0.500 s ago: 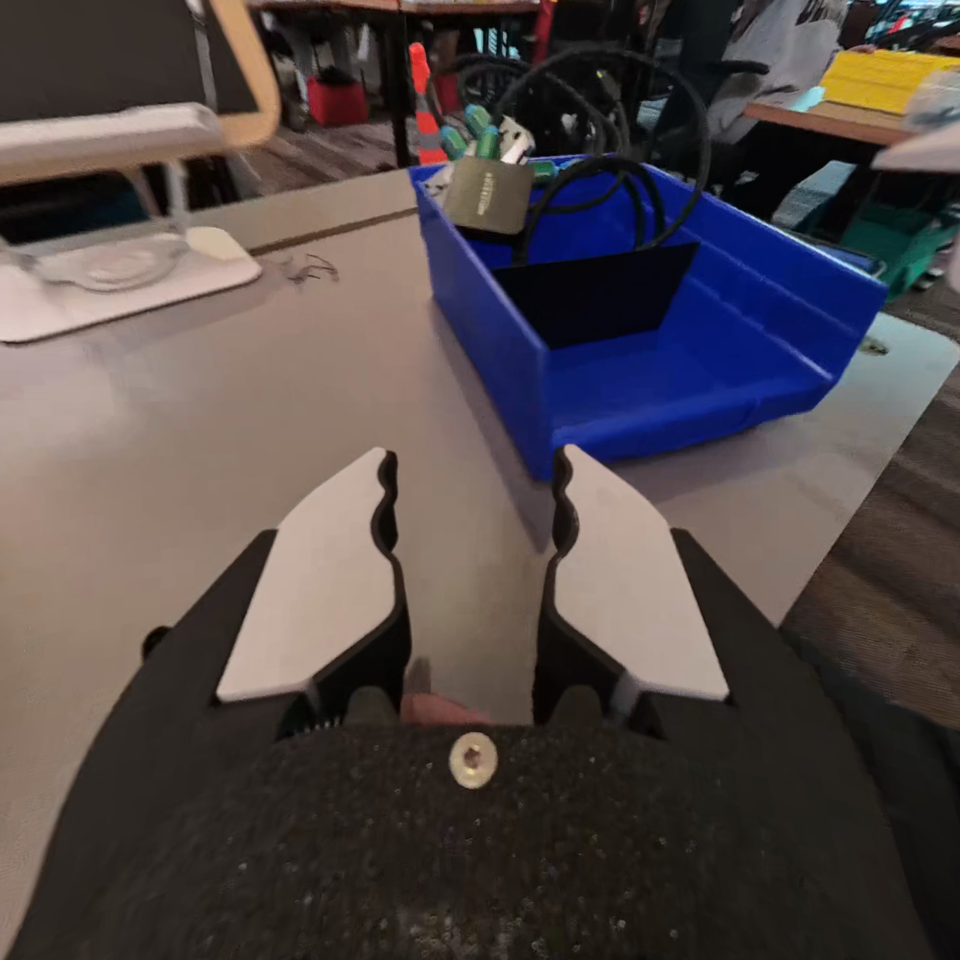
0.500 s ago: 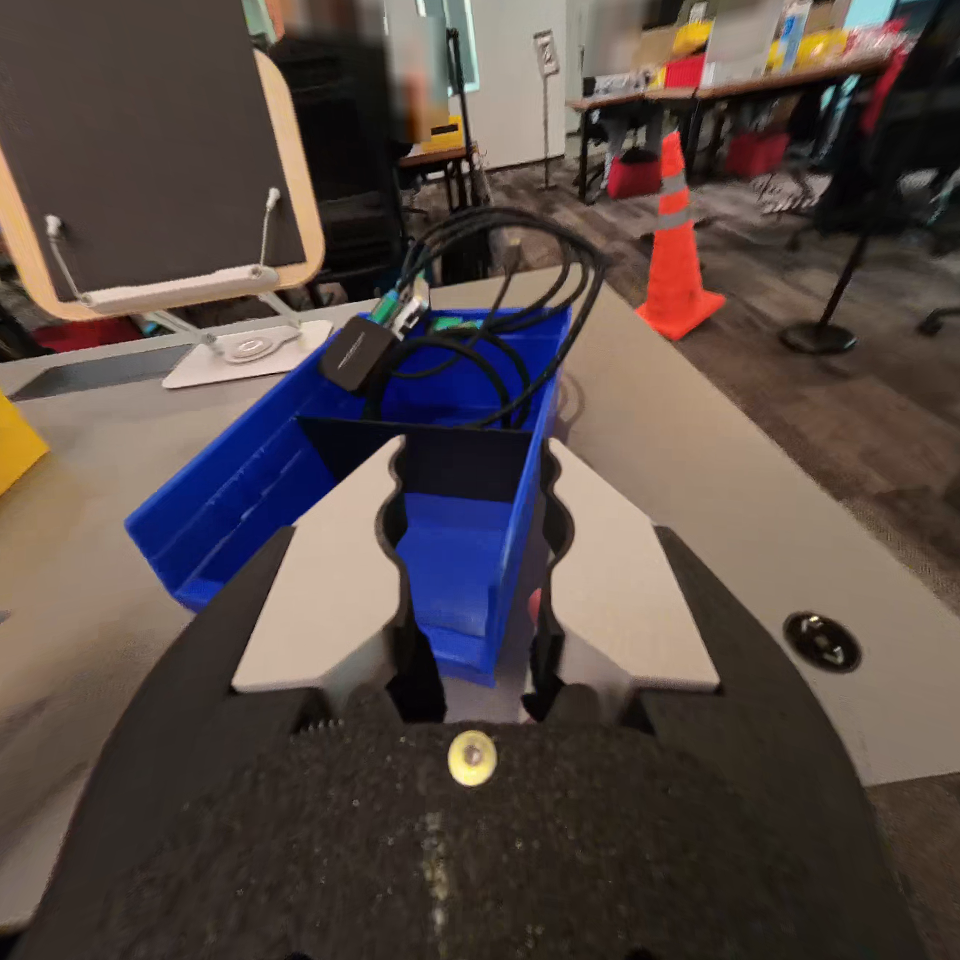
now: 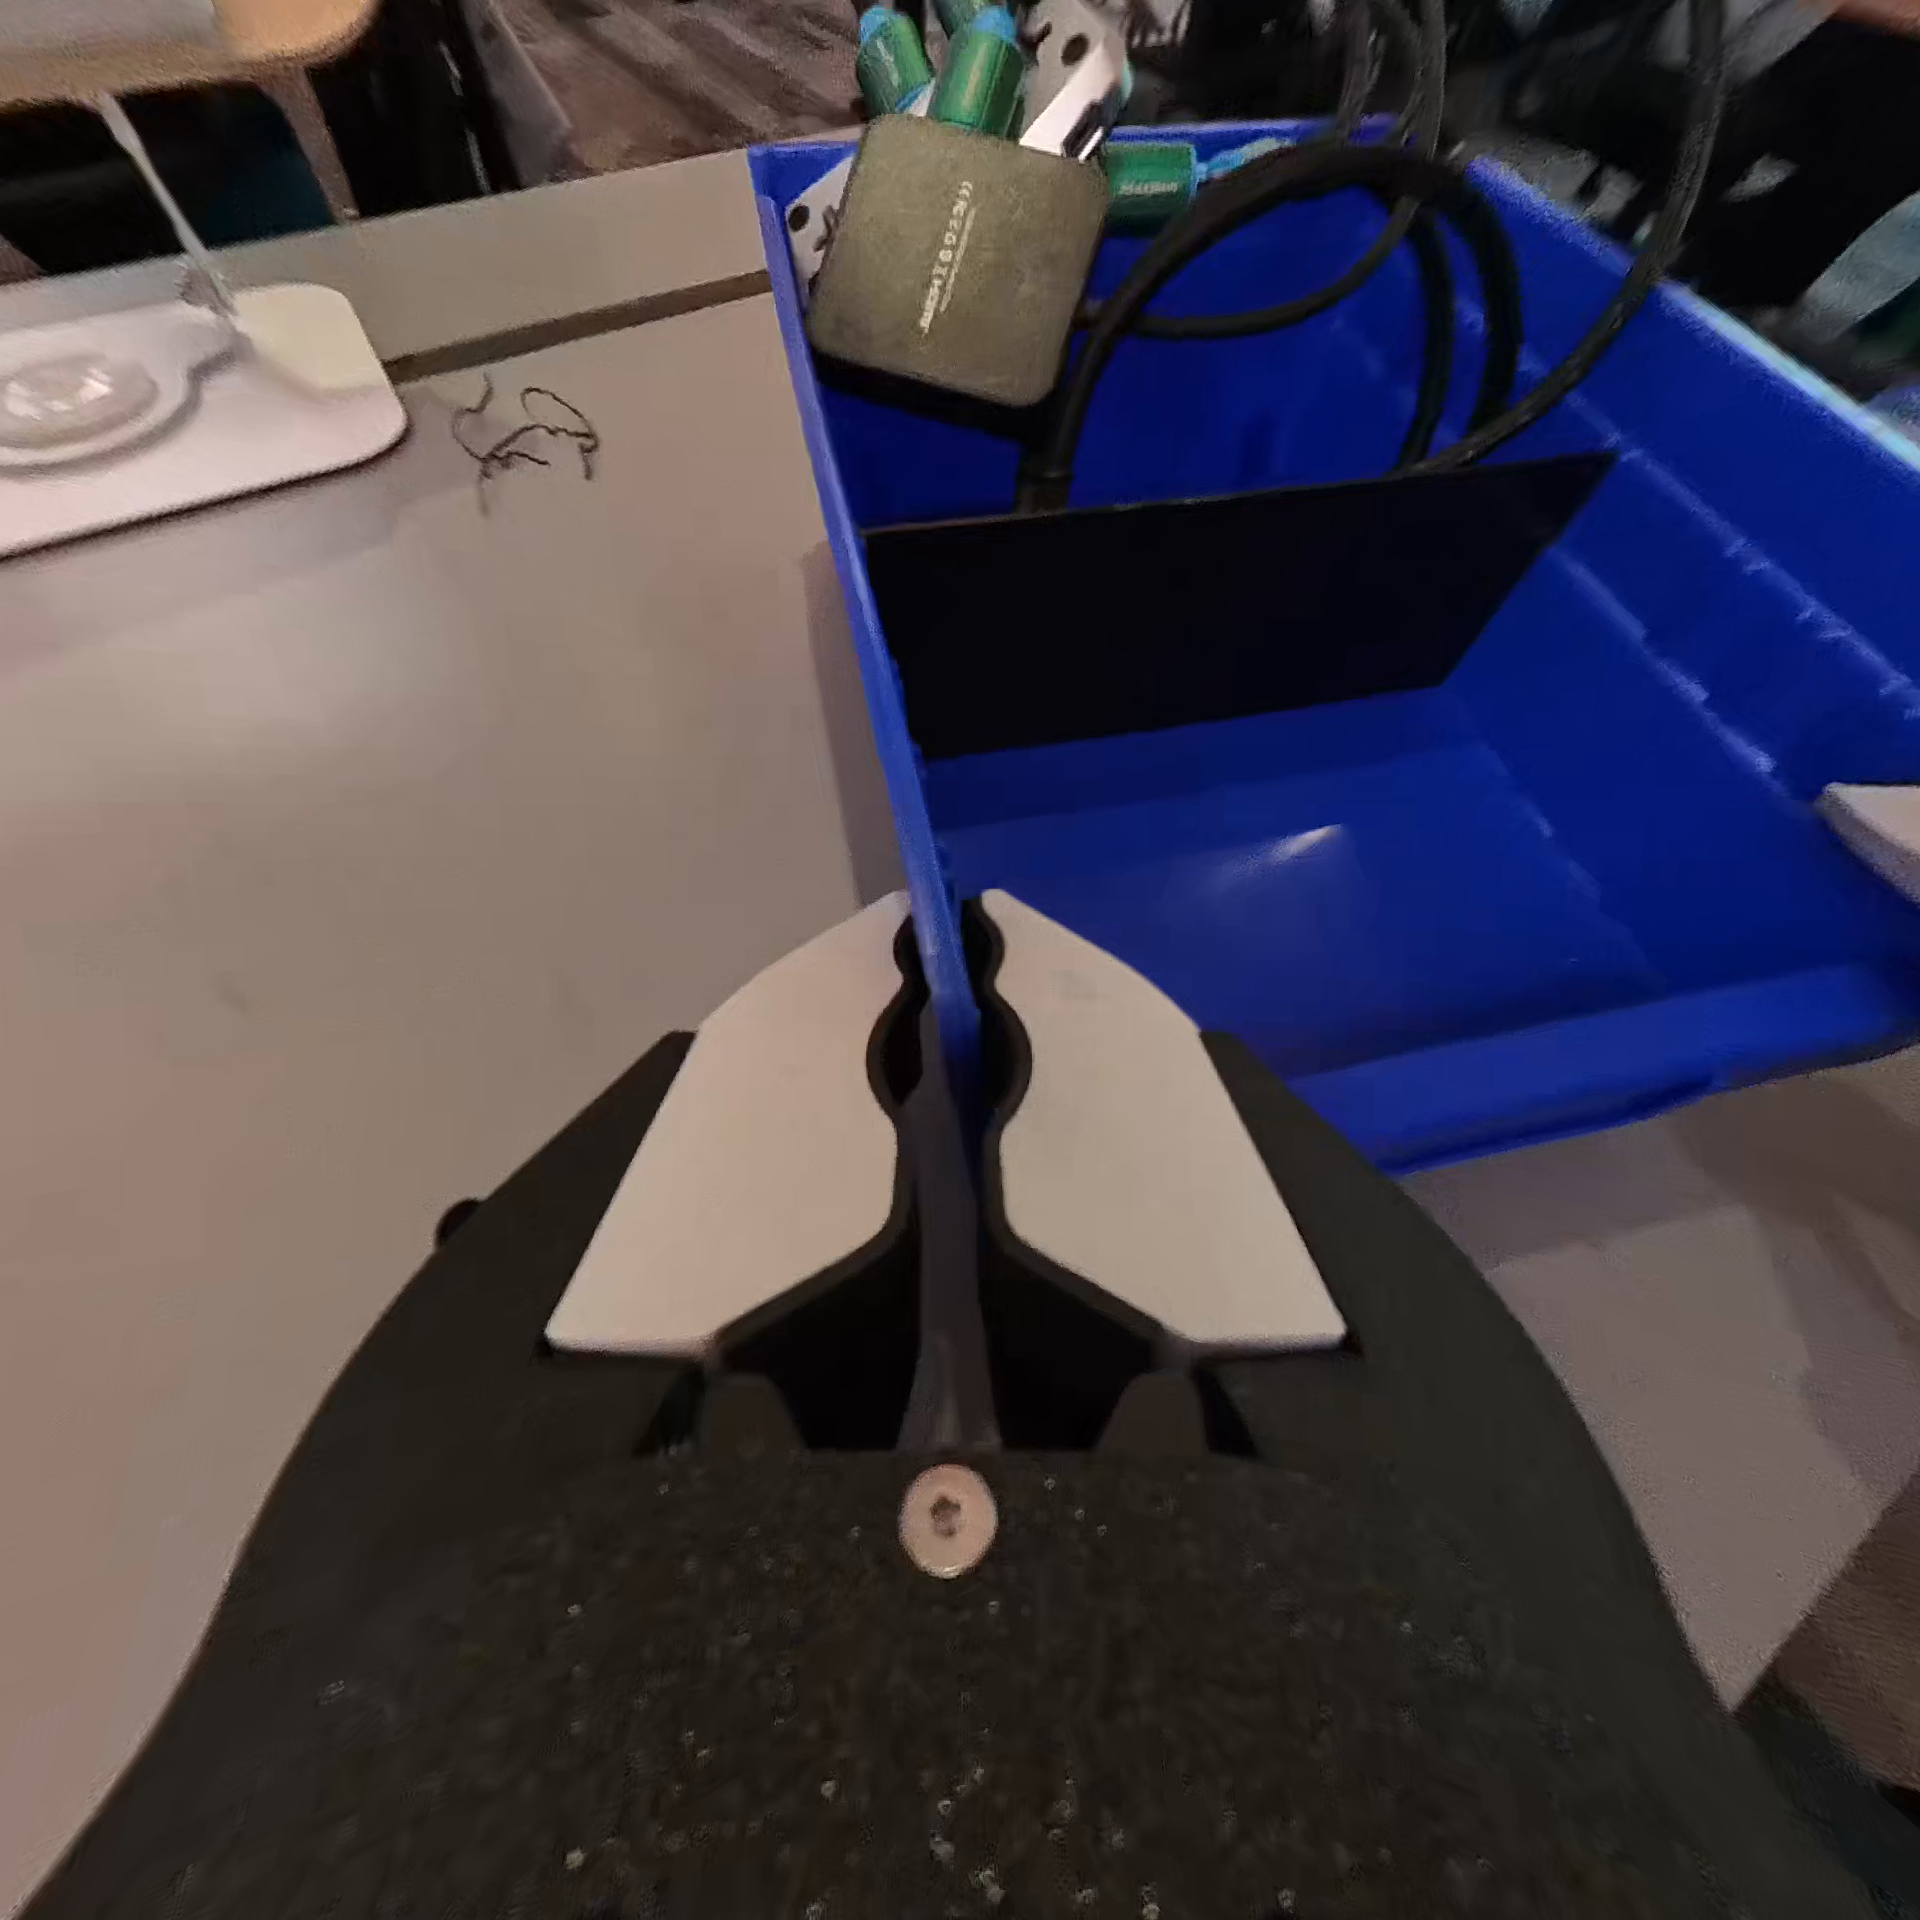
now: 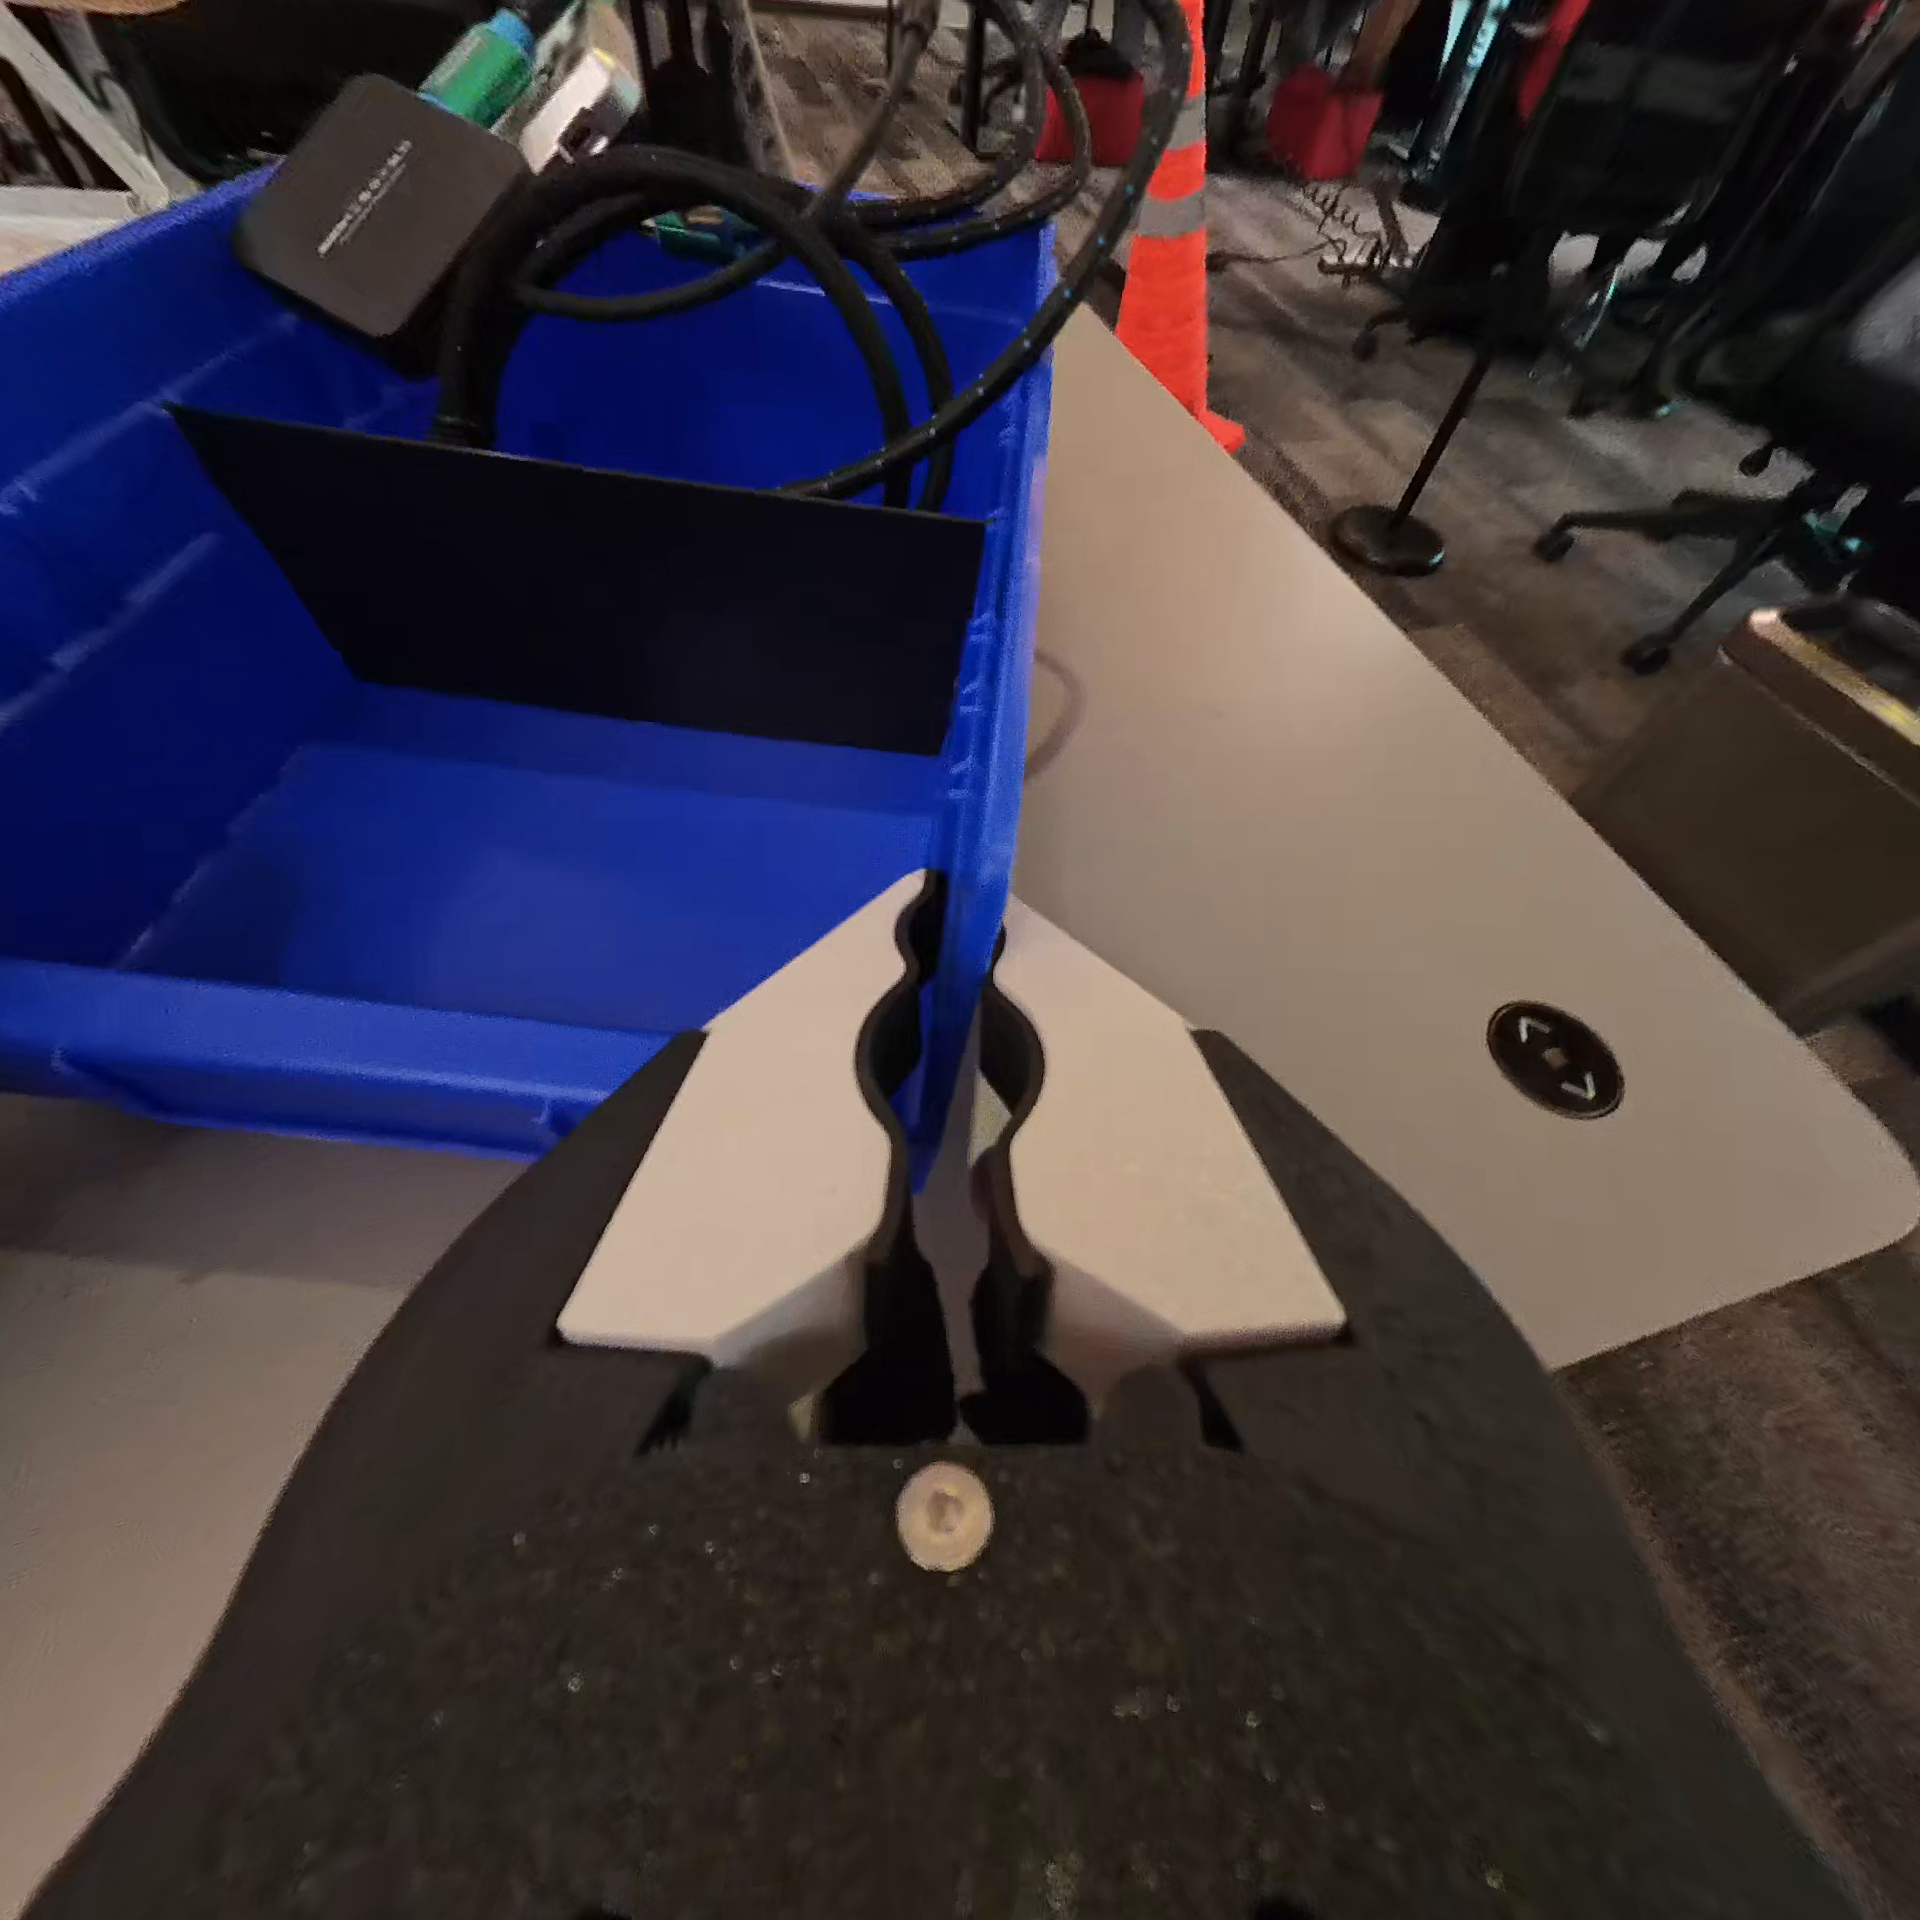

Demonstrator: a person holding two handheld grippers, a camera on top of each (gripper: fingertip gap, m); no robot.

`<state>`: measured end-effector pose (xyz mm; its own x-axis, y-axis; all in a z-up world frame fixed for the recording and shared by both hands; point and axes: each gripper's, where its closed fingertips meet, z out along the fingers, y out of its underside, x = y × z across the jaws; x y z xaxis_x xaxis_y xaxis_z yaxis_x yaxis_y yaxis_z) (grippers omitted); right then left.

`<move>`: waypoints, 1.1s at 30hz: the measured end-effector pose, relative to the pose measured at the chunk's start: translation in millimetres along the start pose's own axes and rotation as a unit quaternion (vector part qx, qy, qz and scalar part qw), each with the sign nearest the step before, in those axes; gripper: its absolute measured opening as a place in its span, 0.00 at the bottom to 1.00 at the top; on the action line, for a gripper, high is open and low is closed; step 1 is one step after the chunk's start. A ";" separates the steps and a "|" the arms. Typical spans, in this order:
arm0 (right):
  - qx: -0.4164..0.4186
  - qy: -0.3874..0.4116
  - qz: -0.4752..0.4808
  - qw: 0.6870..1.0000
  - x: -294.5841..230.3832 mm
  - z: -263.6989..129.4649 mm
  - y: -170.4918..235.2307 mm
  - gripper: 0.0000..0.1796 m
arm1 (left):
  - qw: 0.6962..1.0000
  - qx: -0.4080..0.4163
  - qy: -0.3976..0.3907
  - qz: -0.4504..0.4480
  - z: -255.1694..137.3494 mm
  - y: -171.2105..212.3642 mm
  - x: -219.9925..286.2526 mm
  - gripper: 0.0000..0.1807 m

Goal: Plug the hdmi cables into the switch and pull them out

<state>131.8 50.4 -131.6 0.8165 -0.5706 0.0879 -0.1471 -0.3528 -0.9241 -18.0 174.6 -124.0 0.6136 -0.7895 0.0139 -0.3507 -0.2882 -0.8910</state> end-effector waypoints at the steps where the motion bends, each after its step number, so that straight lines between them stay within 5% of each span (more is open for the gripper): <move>1: -0.001 0.000 0.020 1.000 -0.5 -2.8 -0.5 0.01 | 1.000 0.005 0.000 -0.002 -4.8 0.5 0.6 0.03; 7: 0.033 -0.020 -0.001 0.999 -37.8 -31.1 -15.6 0.01 | 0.998 0.052 -0.033 -0.027 -53.9 10.0 -31.2 0.02; 20: 0.061 -0.176 -0.068 0.980 -233.9 -45.4 -27.4 0.01 | 0.979 0.062 -0.186 -0.048 -164.5 49.8 -189.0 0.02; 28: 0.034 -0.203 -0.119 0.971 -254.2 -37.4 -8.7 0.02 | 0.988 0.015 -0.147 -0.043 -154.7 74.5 -203.3 0.04; 33: 0.040 -0.254 -0.117 0.959 -256.8 -45.8 -6.8 0.04 | 0.994 0.054 -0.067 -0.065 -179.2 67.7 -193.1 0.17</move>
<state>-102.4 165.4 -130.9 0.9916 -0.0411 0.1227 0.1001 -0.3574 -0.9286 -287.0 210.5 -105.7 0.7408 -0.6671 0.0785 -0.1875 -0.3176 -0.9295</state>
